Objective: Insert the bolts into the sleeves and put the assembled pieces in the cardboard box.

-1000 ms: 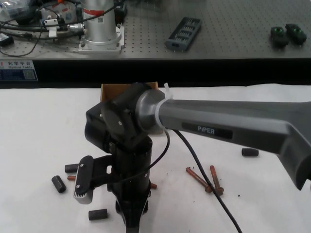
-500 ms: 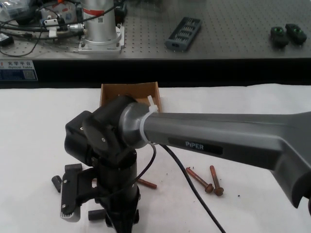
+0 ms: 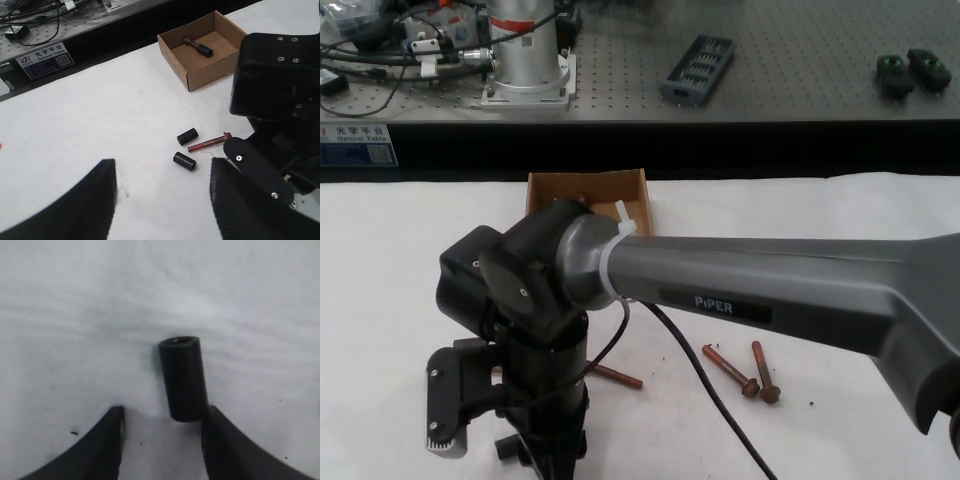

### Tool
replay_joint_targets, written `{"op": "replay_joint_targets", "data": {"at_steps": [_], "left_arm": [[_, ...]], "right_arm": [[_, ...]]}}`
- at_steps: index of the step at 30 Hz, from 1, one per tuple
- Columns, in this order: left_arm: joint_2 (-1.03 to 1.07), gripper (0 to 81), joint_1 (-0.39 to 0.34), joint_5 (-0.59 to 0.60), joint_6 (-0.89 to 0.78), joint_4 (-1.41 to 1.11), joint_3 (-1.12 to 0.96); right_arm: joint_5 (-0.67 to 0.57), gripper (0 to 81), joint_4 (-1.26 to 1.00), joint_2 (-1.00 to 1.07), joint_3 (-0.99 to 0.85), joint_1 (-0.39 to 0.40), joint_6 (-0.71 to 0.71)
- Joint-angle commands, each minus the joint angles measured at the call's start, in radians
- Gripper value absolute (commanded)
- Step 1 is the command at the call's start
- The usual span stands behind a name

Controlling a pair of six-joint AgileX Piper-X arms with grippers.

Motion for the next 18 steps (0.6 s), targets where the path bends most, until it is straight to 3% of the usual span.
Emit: {"op": "replay_joint_targets", "data": {"at_steps": [1,12,18], "left_arm": [[-0.008,40.9,0.0,-0.008,-0.005,-0.012,-0.011],[-0.008,40.9,0.0,-0.008,-0.005,-0.012,-0.011],[-0.008,40.9,0.0,-0.008,-0.005,-0.012,-0.011]], "right_arm": [[-0.018,36.6,-0.027,0.002,-0.024,0.005,-0.007],[0.019,36.6,-0.042,0.002,-0.056,0.005,-0.017],[-0.04,36.6,-0.042,0.002,-0.055,0.017,-0.014]]}}
